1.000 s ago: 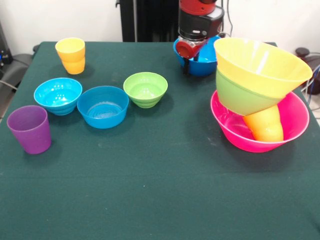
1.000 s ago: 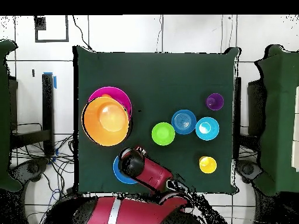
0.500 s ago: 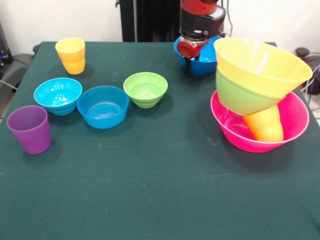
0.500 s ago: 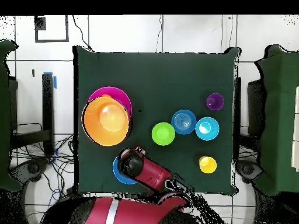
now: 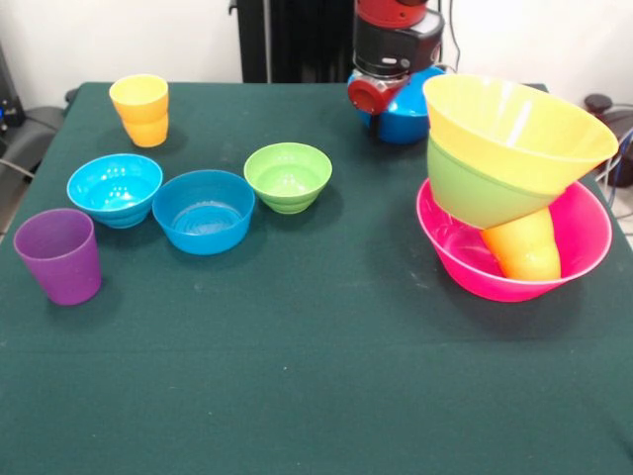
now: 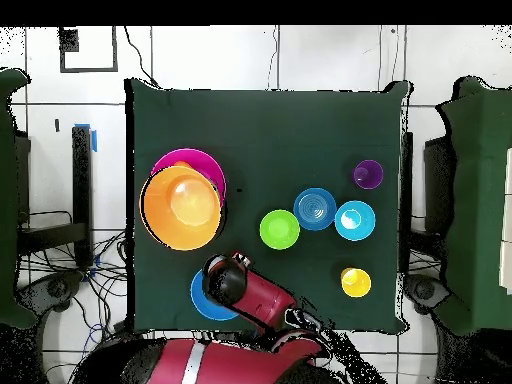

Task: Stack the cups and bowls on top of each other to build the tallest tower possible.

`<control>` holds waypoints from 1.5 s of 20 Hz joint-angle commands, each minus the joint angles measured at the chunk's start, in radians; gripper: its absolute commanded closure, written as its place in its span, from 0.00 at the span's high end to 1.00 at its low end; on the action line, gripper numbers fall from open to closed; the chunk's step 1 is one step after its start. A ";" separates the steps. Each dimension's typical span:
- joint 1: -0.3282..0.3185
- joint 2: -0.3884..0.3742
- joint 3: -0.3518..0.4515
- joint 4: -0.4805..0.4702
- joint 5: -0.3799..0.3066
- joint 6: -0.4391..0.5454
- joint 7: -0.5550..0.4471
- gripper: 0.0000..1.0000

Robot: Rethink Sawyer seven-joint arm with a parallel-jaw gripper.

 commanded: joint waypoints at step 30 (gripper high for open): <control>0.159 -0.219 -0.115 -0.070 -0.006 0.320 0.013 0.00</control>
